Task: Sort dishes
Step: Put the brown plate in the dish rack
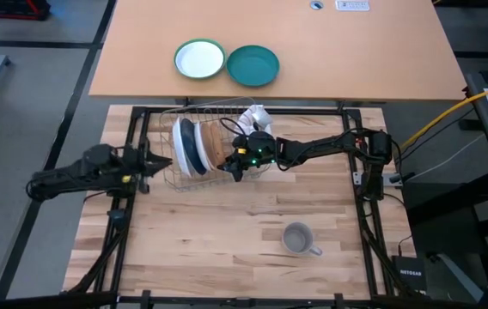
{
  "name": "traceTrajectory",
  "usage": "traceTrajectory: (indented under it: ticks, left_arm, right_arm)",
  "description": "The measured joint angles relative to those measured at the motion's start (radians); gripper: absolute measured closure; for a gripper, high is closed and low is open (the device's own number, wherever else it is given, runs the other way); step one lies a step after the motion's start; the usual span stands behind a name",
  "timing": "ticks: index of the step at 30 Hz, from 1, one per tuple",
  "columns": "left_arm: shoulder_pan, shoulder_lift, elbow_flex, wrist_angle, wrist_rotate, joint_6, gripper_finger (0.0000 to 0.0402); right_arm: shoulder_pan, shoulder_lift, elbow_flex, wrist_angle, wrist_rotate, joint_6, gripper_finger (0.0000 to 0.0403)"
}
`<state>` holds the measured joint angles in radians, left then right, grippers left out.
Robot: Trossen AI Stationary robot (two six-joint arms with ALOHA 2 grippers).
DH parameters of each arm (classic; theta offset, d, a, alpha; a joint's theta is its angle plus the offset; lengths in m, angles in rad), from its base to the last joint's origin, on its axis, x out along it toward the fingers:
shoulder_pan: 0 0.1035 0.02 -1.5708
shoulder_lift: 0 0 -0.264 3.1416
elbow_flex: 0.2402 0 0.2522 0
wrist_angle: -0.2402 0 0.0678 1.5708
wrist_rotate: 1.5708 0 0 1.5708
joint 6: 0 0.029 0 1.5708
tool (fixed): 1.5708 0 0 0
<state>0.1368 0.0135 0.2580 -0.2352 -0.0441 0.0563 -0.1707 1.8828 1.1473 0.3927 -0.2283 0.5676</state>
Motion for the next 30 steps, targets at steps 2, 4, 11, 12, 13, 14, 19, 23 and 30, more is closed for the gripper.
traceTrajectory:
  ticks: [2, 4, 11, 12, 13, 14, 19, 23, 30]
  left_arm:
    - [0.000, -0.001, -0.039, 0.011, 0.001, -0.009, 0.0369]
    - [0.000, 0.000, -0.069, 0.029, 0.000, -0.027, 0.0369]
    - [0.000, 0.000, -0.205, 0.172, 0.039, -0.003, 0.0369]
    - [0.000, 0.000, -0.220, 0.198, 0.044, 0.002, 0.0369]
    - [0.000, 0.000, -0.234, 0.216, 0.045, 0.003, 0.0369]
    - [0.000, 0.000, -0.245, 0.241, 0.044, 0.001, 0.0369]
    - [0.000, 0.001, -0.248, 0.250, 0.043, -0.048, 0.0369]
    - [0.000, 0.002, -0.247, 0.246, 0.042, -0.049, 0.0369]
    - [0.000, 0.002, -0.247, 0.245, 0.041, -0.049, 0.0369]
  right_arm:
    - [0.000, 0.000, 0.000, 0.000, 0.000, 0.000, 0.0251]
    - [0.000, 0.000, 0.000, 0.000, 0.000, 0.000, 0.0251]
    - [0.000, 0.000, 0.000, 0.000, 0.000, 0.000, 0.0251]
    - [0.000, 0.000, 0.000, 0.000, 0.000, 0.000, 0.0251]
    - [0.000, 0.000, 0.000, 0.000, 0.000, 0.000, 0.0251]
    - [0.000, 0.000, 0.000, 0.001, 0.000, 0.000, 0.0251]
    - [0.000, 0.000, 0.000, 0.002, 0.005, 0.000, 0.0251]
    - [0.000, 0.000, 0.000, 0.002, 0.007, 0.000, 0.0251]
    - [0.000, 0.000, 0.000, 0.007, 0.008, 0.000, 0.0251]
